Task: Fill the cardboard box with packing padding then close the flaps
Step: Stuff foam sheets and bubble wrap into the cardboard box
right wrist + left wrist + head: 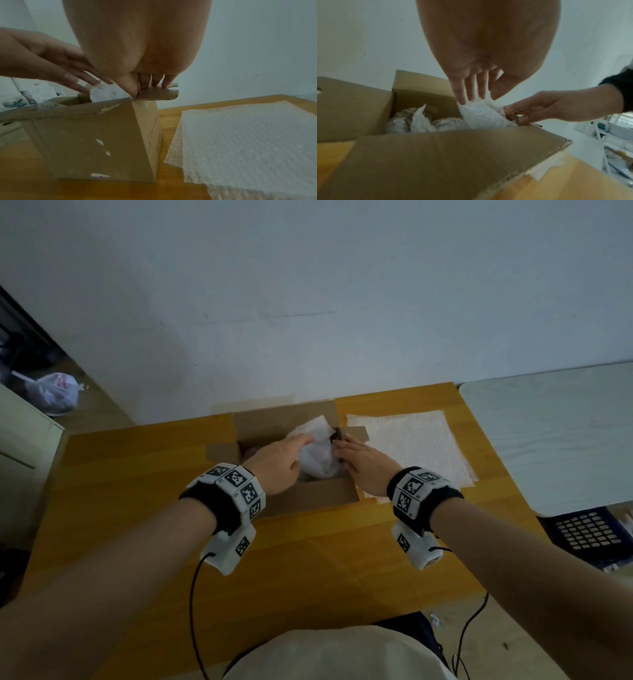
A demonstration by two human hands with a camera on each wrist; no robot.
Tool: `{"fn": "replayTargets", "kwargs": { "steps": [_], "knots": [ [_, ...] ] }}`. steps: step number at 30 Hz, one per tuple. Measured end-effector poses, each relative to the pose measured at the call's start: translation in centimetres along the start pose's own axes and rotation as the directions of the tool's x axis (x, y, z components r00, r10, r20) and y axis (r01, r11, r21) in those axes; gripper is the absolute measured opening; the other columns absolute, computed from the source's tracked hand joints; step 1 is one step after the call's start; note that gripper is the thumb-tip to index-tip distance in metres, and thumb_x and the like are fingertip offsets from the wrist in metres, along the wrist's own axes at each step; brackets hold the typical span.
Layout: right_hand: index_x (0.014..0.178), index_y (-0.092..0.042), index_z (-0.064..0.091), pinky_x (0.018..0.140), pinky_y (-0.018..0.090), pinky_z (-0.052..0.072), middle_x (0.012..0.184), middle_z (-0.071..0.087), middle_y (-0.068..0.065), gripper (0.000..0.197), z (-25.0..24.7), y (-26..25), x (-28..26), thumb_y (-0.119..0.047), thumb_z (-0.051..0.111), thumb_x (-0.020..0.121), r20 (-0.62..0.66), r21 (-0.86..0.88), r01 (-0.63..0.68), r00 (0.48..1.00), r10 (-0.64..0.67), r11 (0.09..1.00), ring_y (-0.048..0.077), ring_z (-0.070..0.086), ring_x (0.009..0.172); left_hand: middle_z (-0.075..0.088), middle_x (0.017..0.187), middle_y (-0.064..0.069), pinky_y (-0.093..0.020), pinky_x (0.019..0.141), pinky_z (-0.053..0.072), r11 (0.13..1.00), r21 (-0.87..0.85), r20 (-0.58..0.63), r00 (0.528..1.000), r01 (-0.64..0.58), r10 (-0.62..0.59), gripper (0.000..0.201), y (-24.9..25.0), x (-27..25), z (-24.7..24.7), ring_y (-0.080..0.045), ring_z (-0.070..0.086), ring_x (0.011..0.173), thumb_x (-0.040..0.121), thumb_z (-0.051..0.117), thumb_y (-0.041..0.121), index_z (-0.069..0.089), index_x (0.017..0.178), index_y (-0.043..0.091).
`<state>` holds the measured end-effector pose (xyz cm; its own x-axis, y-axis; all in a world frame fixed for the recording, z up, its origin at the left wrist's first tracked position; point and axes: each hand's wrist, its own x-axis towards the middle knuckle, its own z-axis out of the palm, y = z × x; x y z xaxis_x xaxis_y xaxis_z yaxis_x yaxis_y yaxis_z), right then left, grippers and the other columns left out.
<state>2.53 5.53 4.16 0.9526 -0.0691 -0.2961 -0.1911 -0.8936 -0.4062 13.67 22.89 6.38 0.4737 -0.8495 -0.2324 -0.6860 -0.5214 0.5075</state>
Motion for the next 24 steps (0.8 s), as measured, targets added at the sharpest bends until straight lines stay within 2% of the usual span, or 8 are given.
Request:
{"fn": "replayTargets", "kwargs": {
  "steps": [5,8,12,15,17,19,22,24],
  "knots": [
    [0.14,-0.011,0.04,0.121,0.03,0.01,0.155,0.028,0.005,0.044,0.3,0.3,0.2,-0.003,0.033,0.097,-0.033,0.079,-0.001,0.999,0.004,0.997,0.018,0.008,0.148,0.046,0.13,-0.008,-0.033,0.089,0.048,0.988,-0.116,-0.098,0.989,0.102,-0.113,0.058,0.3,1.1,0.5,-0.021,0.057,0.102,0.096,0.042,0.01,0.016,0.147,0.016],
    [0.142,-0.01,0.036,0.118,0.028,0.012,0.155,0.026,0.004,0.046,0.1,0.3,0.0,-0.003,0.033,0.097,-0.046,0.105,-0.024,0.999,0.029,0.994,0.018,0.013,0.147,0.033,0.129,-0.007,-0.028,0.074,0.046,0.993,0.064,0.006,0.995,0.1,-0.1,0.051,0.3,1.7,0.5,-0.019,0.052,0.083,0.095,0.043,0.008,0.029,0.145,0.015],
    [0.145,-0.011,0.03,0.113,0.038,0.034,0.157,0.021,0.002,0.05,0.1,0.9,-0.2,-0.005,0.036,0.096,-0.143,0.111,-0.025,0.989,0.041,0.994,0.025,0.03,0.141,0.011,0.147,-0.003,-0.04,0.075,0.053,0.98,0.19,0.127,0.988,0.061,-0.086,0.067,0.5,2.1,0.8,-0.026,0.058,0.084,0.09,0.045,-0.002,0.021,0.149,0.019],
    [0.149,-0.014,0.022,0.111,0.037,0.035,0.158,0.019,0.001,0.059,0.1,1.3,-0.4,-0.005,0.04,0.094,-0.167,0.129,-0.033,0.985,0.054,0.991,0.025,0.033,0.139,0.016,0.145,-0.005,-0.042,0.068,0.055,0.972,0.227,0.149,0.984,0.065,-0.1,0.066,1.1,2.4,0.9,-0.025,0.057,0.077,0.091,0.045,-0.002,0.02,0.146,0.022],
    [0.15,-0.014,0.018,0.111,0.037,0.035,0.157,0.022,0.004,0.062,0.1,1.5,-0.4,-0.005,0.04,0.093,-0.173,0.154,-0.037,0.983,0.064,0.987,0.025,0.034,0.139,0.026,0.143,-0.007,-0.044,0.072,0.055,0.966,0.238,0.173,0.975,0.097,-0.141,0.06,1.4,3.0,1.2,-0.027,0.059,0.082,0.094,0.044,0.0,0.019,0.145,0.021],
    [0.149,-0.012,0.017,0.113,0.038,0.034,0.155,0.027,0.008,0.061,0.3,1.6,-0.3,-0.007,0.039,0.093,-0.194,0.149,-0.014,0.98,0.043,0.989,0.026,0.034,0.139,0.024,0.149,-0.006,-0.041,0.087,0.052,0.959,0.269,0.221,0.963,0.09,-0.152,0.061,1.1,4.0,1.7,-0.029,0.057,0.104,0.095,0.045,0.003,0.02,0.148,0.02],
    [0.149,-0.012,0.022,0.121,0.035,0.014,0.156,0.024,0.006,0.053,0.8,2.0,-0.1,-0.023,0.028,0.097,-0.175,-0.088,0.029,0.984,-0.044,0.996,0.019,0.02,0.146,0.025,0.153,-0.008,-0.039,0.111,0.031,0.962,0.273,0.329,0.941,-0.01,-0.083,0.055,0.7,6.0,2.4,-0.025,0.035,0.135,0.096,0.047,0.011,0.026,0.147,0.014],
    [0.148,-0.015,0.025,0.119,0.034,-0.001,0.157,0.021,0.002,0.055,0.9,2.1,-0.1,-0.034,0.018,0.097,-0.145,-0.275,0.057,0.984,-0.1,0.96,0.015,0.014,0.147,0.029,0.152,-0.01,-0.04,0.113,0.027,0.95,0.31,0.367,0.927,-0.041,-0.08,0.053,0.7,6.9,2.8,-0.022,0.03,0.138,0.097,0.047,0.019,0.028,0.146,0.012]
  ]
}}
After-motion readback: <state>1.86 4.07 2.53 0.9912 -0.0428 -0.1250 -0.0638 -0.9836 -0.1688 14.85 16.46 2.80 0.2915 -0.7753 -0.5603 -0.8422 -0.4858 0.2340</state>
